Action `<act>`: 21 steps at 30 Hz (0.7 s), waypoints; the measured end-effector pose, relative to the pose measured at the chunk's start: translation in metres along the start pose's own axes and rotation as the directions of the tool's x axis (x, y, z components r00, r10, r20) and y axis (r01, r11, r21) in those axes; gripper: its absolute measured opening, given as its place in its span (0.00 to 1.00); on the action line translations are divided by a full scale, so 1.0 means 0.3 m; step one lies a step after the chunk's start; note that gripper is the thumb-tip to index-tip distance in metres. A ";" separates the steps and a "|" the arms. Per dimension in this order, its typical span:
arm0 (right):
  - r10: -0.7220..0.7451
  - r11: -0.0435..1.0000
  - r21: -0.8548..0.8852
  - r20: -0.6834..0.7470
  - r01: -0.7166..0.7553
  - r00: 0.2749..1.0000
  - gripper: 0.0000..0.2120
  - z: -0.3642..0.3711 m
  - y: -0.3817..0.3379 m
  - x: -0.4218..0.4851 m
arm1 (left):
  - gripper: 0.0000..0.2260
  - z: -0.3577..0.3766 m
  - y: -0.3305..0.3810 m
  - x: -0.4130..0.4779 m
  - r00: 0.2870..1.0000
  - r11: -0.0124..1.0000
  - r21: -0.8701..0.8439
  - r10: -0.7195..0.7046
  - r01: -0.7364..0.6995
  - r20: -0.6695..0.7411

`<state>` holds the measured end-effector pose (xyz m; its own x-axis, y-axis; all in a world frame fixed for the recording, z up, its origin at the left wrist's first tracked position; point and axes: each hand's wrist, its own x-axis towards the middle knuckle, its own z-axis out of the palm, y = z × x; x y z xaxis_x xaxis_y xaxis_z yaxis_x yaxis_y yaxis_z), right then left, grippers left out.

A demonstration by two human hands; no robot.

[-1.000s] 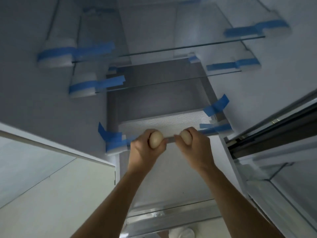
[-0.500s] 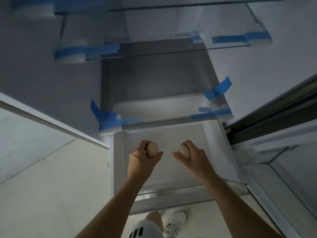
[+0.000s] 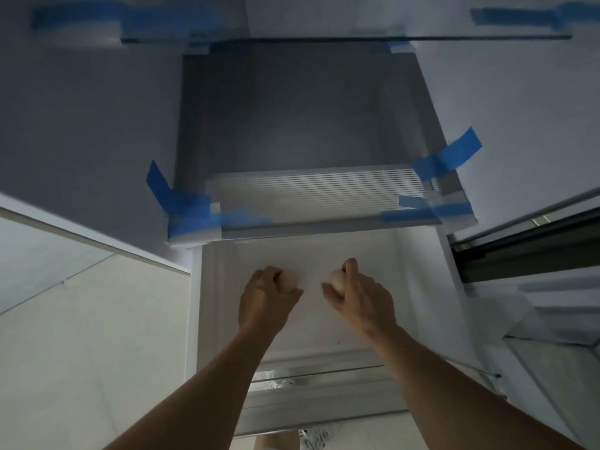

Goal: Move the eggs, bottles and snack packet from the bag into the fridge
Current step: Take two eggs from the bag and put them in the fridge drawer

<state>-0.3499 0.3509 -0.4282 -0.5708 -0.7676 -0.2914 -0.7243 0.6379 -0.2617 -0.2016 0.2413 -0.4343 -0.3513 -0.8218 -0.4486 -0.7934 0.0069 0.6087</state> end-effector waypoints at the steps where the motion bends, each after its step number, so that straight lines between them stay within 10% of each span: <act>1: -0.024 0.998 -0.050 -0.001 0.024 1.000 0.24 0.009 -0.005 0.002 | 0.20 0.002 -0.005 -0.001 1.000 1.000 0.008 -0.002 0.002 -0.025; 21: -0.015 0.995 -0.096 0.016 0.017 1.000 0.30 0.062 -0.018 0.034 | 0.25 0.001 -0.019 -0.023 0.995 0.997 0.054 0.067 -0.063 -0.070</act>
<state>-0.3446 0.3406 -0.4468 -0.5533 -0.7764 -0.3018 -0.7677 0.6159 -0.1769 -0.1947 0.2471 -0.4349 -0.3679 -0.8575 -0.3596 -0.7950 0.0895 0.6000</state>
